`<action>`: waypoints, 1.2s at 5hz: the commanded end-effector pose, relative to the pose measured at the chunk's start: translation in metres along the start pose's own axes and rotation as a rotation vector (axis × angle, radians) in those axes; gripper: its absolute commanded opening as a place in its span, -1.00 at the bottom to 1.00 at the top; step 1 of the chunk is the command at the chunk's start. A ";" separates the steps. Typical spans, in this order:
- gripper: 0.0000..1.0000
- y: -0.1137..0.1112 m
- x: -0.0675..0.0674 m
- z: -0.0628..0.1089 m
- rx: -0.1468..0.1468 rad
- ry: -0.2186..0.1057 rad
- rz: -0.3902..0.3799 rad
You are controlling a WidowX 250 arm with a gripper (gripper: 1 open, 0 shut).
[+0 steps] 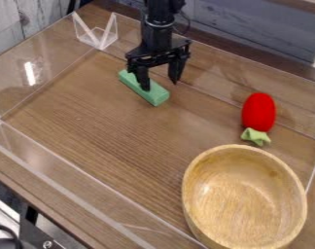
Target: Put the green block in the brown bowl
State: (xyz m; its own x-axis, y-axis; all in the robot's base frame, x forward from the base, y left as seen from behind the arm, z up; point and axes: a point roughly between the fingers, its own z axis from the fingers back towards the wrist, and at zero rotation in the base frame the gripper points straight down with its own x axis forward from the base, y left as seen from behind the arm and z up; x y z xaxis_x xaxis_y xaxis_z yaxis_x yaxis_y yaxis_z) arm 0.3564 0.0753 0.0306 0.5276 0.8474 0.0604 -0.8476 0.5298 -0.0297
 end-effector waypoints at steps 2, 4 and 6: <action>1.00 0.015 0.003 0.017 -0.002 -0.025 0.008; -1.00 0.026 0.006 0.015 0.001 -0.019 -0.008; -1.00 0.025 0.006 0.049 -0.059 0.023 -0.049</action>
State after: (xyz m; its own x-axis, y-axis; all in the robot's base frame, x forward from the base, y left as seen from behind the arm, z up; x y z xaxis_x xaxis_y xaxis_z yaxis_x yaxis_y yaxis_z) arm 0.3246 0.0875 0.0431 0.5688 0.8211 -0.0462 -0.8223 0.5689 -0.0138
